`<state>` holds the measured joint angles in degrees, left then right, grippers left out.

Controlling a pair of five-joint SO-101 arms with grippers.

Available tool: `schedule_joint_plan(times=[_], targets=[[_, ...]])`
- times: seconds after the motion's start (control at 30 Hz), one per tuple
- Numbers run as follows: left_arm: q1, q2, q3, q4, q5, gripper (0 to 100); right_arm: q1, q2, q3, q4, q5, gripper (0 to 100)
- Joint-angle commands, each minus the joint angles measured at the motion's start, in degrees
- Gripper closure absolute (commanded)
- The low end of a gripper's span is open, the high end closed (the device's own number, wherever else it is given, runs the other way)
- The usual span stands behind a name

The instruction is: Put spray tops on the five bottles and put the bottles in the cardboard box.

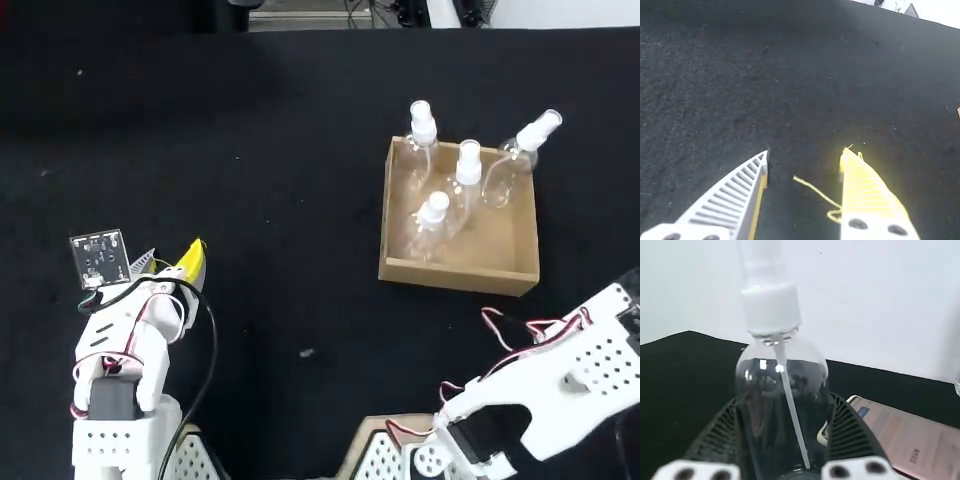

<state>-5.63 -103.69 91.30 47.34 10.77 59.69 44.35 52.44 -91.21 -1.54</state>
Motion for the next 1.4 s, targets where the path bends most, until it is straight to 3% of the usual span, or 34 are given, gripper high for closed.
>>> schedule_joint_plan(times=[0.0, 0.13, 0.33, 0.83, 1.03, 1.37], targets=[[0.22, -0.7, -0.75, -1.58, 0.18, 79, -1.49, 0.66, -2.33, -2.11, 0.18, 98.6], [0.22, -0.7, -0.75, -1.58, 0.18, 79, -1.49, 1.01, -2.33, -1.76, 0.18, 98.1], [0.22, -0.7, -0.75, -1.58, 0.18, 79, -2.11, 1.54, -2.24, -1.67, -0.09, 83.5], [0.22, -0.7, -0.75, -1.58, 0.09, 79, -4.57, 1.45, -1.89, -1.67, 0.26, 82.0], [0.22, -0.7, -0.75, -1.58, 0.09, 79, -4.66, 1.54, -1.8, -1.58, 0.26, 68.8], [0.22, -0.7, -0.75, -1.58, 0.09, 79, -4.92, 1.19, -0.4, -1.93, 0.26, 69.2]])
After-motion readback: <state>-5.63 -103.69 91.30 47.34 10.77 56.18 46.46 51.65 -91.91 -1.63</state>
